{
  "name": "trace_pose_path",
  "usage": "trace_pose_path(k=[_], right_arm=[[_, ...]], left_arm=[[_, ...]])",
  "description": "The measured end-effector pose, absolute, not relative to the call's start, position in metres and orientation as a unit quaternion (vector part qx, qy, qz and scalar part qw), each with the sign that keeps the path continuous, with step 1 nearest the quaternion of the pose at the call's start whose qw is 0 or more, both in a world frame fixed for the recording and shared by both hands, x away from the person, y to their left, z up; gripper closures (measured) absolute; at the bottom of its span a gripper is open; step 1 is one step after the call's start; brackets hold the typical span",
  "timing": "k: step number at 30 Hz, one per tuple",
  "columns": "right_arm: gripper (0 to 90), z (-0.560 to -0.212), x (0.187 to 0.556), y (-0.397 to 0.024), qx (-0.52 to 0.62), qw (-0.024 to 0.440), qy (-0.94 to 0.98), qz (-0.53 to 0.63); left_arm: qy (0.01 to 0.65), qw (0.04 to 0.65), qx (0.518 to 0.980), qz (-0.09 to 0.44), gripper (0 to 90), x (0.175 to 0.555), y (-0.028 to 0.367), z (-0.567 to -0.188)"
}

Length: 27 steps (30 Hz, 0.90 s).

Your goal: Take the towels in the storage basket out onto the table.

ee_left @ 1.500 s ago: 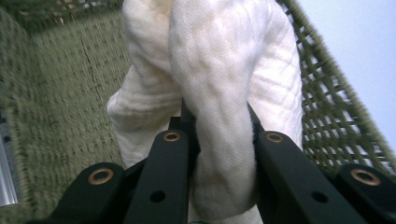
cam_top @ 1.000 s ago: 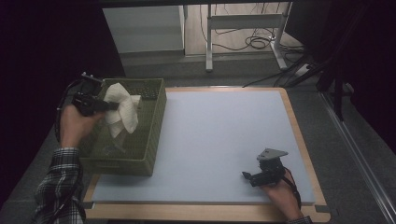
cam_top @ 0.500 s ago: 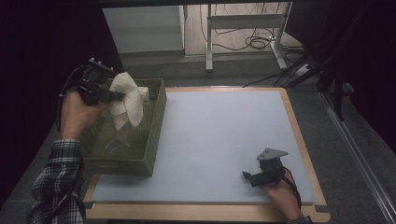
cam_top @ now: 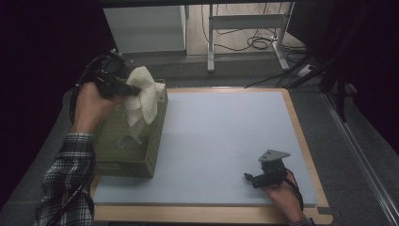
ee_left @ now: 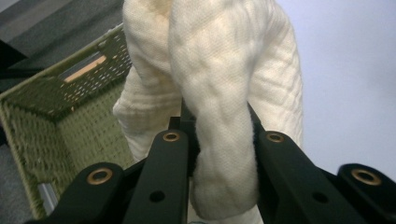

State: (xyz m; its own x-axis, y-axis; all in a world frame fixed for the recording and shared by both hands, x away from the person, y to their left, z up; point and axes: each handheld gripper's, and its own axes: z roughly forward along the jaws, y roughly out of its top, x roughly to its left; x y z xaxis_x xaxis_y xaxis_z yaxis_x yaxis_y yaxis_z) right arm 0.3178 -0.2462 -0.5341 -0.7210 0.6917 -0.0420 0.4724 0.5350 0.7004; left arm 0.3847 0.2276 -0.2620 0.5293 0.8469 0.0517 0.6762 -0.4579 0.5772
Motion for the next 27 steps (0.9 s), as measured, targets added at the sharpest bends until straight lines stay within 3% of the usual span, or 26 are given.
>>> trace_pose_path(k=[27], right_arm=[[4.0, -0.534, 0.318, -0.246, 0.337, 0.159, 0.862, 0.344]], left_arm=[[0.385, 0.263, 0.873, 0.142, 79.6, 0.408, 0.131, -0.267]])
